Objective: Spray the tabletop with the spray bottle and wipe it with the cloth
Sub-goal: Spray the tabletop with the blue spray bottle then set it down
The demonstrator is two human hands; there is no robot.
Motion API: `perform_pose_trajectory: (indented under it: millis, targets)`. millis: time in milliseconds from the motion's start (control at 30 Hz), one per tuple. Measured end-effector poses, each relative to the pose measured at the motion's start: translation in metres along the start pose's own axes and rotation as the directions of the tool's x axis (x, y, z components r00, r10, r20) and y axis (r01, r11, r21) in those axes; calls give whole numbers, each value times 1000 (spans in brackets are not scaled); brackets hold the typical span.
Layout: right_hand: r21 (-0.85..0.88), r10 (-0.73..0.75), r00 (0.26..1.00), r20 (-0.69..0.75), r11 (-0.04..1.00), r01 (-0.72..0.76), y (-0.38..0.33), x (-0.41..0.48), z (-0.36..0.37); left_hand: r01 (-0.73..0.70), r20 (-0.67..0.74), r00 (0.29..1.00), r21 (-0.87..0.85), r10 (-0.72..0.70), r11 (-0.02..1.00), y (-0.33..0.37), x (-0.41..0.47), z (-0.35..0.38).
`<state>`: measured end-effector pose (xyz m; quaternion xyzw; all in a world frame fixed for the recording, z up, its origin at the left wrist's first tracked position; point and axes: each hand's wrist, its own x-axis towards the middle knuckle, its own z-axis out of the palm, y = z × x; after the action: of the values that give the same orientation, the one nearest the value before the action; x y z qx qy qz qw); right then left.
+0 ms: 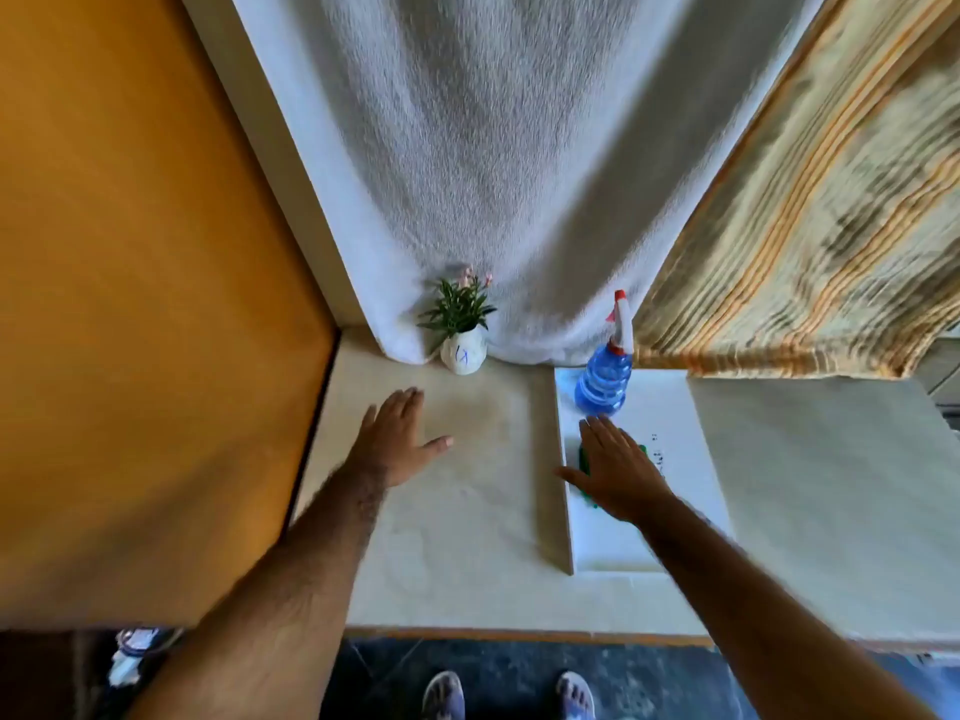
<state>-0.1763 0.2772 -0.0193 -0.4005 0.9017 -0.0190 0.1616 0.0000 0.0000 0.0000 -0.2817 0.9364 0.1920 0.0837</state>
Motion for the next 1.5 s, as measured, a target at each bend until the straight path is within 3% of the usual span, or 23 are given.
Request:
perform_pose_trajectory:
  millis: [200, 333, 467, 600, 700, 800, 933, 1033, 1233, 1367, 1500]
  targets:
    - [-21, 139, 989, 56, 990, -138, 12, -25, 56, 114, 183, 976, 32, -118, 993, -21, -12, 71]
    - [-30, 132, 991, 20, 991, -132, 14, -29, 75, 57, 96, 993, 142, -71, 988, -34, -19, 102]
    - [12, 131, 991, -14, 991, -131, 12, -29, 86, 27, 5, 1000, 137, -28, 990, -44, -25, 123]
    - [226, 185, 981, -59, 960, -167, 16, -26, 84, 23, -74, 997, 138, -13, 990, -48, -26, 141]
    - [472, 313, 932, -182, 859, -196, 20, -6, 58, 26, -94, 995, 138, -13, 990, -48, -24, 146]
    - [637, 416, 847, -330, 760, -125, 30, 32, 22, 14, -124, 992, 148, 5, 989, -52, -23, 153]
    - [750, 398, 803, -443, 655, 89, 43, 85, -26, 21, -173, 985, 178, 11, 984, -56, -22, 160]
    - [799, 373, 816, -442, 577, 169, 47, 116, -41, 24, -206, 979, 194, 16, 981, -56, -21, 163]
    - [904, 494, 797, -349, 400, 149, 55, 133, -27, 18, -248, 968, 207, 35, 978, -57, -21, 168]
    - [874, 513, 740, -436, 437, 212, 42, 136, -37, 17, -248, 968, 222, 40, 975, -60, -20, 169]
    - [848, 470, 757, -454, 489, 205, 34, 136, -49, 19, -252, 967, 225, 40, 974, -63, -20, 172]
